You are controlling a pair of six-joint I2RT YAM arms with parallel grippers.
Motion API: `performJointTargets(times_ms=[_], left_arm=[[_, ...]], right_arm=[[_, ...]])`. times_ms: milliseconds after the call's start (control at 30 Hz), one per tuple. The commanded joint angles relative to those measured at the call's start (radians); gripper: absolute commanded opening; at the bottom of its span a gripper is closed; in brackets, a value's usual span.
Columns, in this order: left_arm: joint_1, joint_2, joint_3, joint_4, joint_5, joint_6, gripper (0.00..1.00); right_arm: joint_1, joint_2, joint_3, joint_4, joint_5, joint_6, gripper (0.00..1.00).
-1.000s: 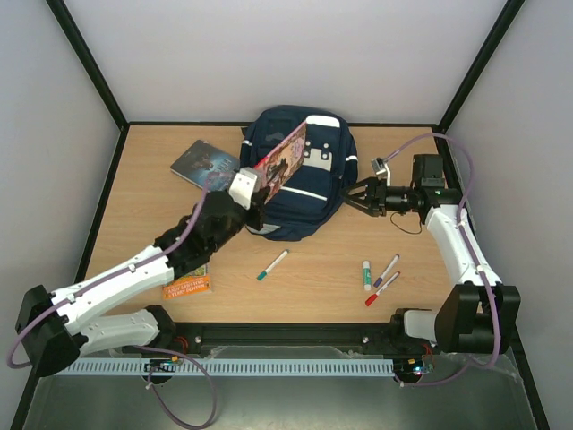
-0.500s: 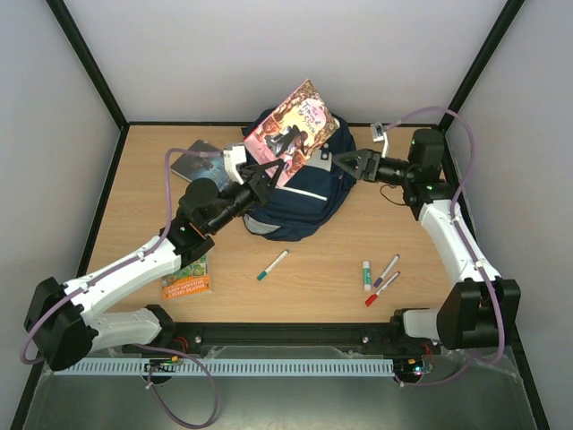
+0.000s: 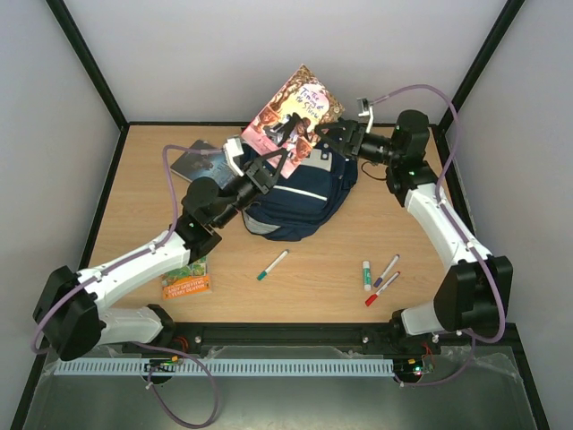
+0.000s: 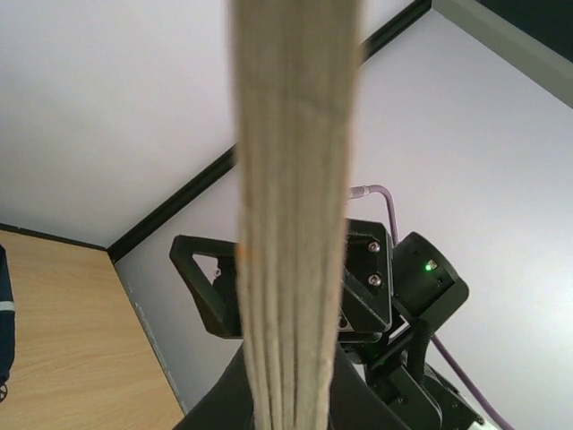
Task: Pack the student bag
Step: Pick up the book from the center of the board.
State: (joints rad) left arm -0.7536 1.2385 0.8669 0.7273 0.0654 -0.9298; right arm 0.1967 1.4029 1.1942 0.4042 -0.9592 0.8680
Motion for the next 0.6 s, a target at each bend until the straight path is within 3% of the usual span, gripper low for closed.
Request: performJointTargets(times_ms=[0,133,567], left_arm=[[0.019,0.019,0.017,0.157,-0.021,-0.103,0.03],[0.025,0.041,0.015,0.187,-0.022,-0.157,0.03],[0.03,0.084,0.002,0.159,-0.038,-0.28,0.03]], right_arm=[[0.032,0.047,0.079,0.081,0.012,0.1,0.87],[0.049,0.073,0.087,0.141,0.011,0.162,0.86],[0.063,0.071,0.097,0.257,0.035,0.296,0.55]])
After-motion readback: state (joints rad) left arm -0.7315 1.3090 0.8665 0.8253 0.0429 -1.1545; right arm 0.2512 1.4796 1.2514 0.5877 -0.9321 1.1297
